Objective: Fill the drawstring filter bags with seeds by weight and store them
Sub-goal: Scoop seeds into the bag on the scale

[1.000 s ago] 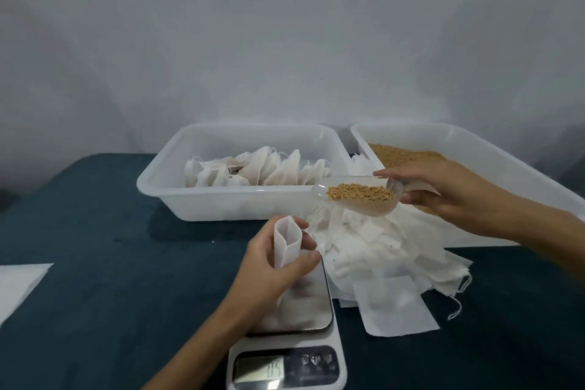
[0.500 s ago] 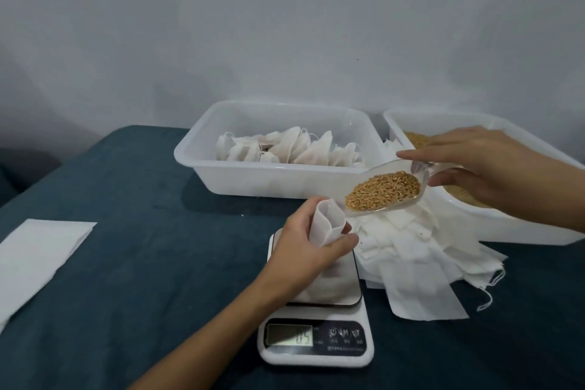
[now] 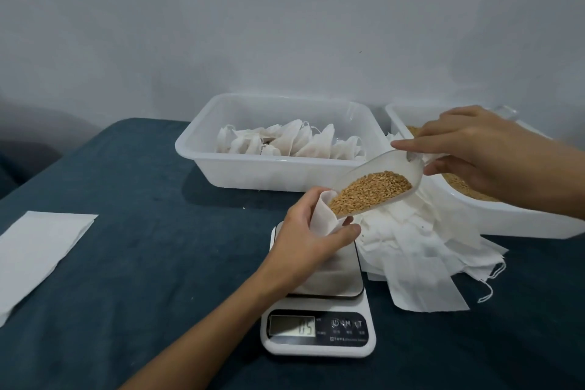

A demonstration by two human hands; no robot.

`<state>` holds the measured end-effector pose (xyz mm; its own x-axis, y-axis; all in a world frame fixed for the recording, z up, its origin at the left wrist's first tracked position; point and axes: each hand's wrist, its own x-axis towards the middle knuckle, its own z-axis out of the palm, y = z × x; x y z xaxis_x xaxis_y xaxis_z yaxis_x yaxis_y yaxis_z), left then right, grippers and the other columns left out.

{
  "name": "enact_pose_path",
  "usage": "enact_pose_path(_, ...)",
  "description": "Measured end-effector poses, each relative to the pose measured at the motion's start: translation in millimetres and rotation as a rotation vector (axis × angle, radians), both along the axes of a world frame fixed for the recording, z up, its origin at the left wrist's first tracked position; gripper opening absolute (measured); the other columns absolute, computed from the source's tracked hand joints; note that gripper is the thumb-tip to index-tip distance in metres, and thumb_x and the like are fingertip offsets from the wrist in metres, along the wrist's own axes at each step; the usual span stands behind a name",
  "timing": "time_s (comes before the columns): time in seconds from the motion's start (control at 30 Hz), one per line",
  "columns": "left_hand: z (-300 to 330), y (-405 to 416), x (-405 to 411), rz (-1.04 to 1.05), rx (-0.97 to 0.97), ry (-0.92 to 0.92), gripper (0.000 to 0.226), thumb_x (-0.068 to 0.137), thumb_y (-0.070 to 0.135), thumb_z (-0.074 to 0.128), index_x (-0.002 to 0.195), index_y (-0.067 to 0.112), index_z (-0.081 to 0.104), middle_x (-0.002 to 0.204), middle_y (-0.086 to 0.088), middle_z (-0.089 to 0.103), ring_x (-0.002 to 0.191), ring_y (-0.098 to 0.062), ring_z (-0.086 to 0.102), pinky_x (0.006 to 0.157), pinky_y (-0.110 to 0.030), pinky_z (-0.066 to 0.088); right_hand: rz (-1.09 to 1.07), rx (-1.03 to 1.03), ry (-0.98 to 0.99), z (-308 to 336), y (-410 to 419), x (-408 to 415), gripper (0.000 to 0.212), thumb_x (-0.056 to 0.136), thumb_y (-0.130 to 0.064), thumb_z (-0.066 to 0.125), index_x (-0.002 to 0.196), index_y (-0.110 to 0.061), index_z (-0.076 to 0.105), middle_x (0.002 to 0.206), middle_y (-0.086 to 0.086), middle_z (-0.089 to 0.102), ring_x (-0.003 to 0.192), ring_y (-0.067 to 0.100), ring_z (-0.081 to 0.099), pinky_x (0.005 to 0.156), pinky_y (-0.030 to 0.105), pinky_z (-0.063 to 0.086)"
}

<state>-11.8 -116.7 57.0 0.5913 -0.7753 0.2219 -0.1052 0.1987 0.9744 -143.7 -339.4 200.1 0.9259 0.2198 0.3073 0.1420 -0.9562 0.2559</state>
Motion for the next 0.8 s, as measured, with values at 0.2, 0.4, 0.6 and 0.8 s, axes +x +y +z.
enact_pose_path(0.2, -1, -2, -1, 0.011, 0.017, -0.024, 0.035, 0.088, 0.028, 0.079, 0.118, 0.022, 0.063, 0.105, 0.005, 0.075, 0.097, -0.010, 0.071, 0.083, -0.019, 0.052, 0.017, -0.033, -0.021, -2, -2, 4, 0.050, 0.077, -0.002, 0.081, 0.125, -0.013, 0.071, 0.093, -0.003, 0.071, 0.084, 0.029, 0.066, 0.088, 0.043, 0.043)
enact_pose_path(0.4, 2, -11, -5, 0.049, 0.037, -0.061, 0.026, 0.087, 0.032, 0.079, 0.107, 0.031, 0.063, 0.099, 0.010, 0.074, 0.093, -0.007, 0.069, 0.083, -0.018, 0.051, 0.019, -0.047, -0.035, -2, -8, 4, 0.052, 0.075, -0.003, 0.082, 0.125, -0.015, 0.071, 0.096, -0.003, 0.072, 0.086, 0.030, 0.067, 0.087, 0.041, 0.041)
enact_pose_path(0.6, 0, -9, -3, 0.022, 0.016, -0.025, 0.037, 0.082, 0.028, 0.081, 0.115, 0.023, 0.065, 0.103, 0.007, 0.076, 0.098, -0.011, 0.072, 0.084, -0.022, 0.054, 0.014, -0.028, -0.027, -4, -10, 4, 0.051, 0.078, -0.005, 0.081, 0.126, -0.017, 0.071, 0.099, -0.005, 0.072, 0.090, 0.018, 0.059, 0.089, 0.038, 0.040)
enact_pose_path(0.8, -2, -6, -1, 0.033, 0.045, -0.061, 0.050, 0.075, 0.036, 0.083, 0.120, 0.025, 0.065, 0.110, 0.004, 0.075, 0.106, -0.019, 0.071, 0.096, -0.039, 0.057, 0.013, -0.003, -0.018, -5, -9, 5, 0.050, 0.077, -0.003, 0.082, 0.125, -0.015, 0.071, 0.097, -0.005, 0.072, 0.090, 0.011, 0.050, 0.089, 0.040, 0.040)
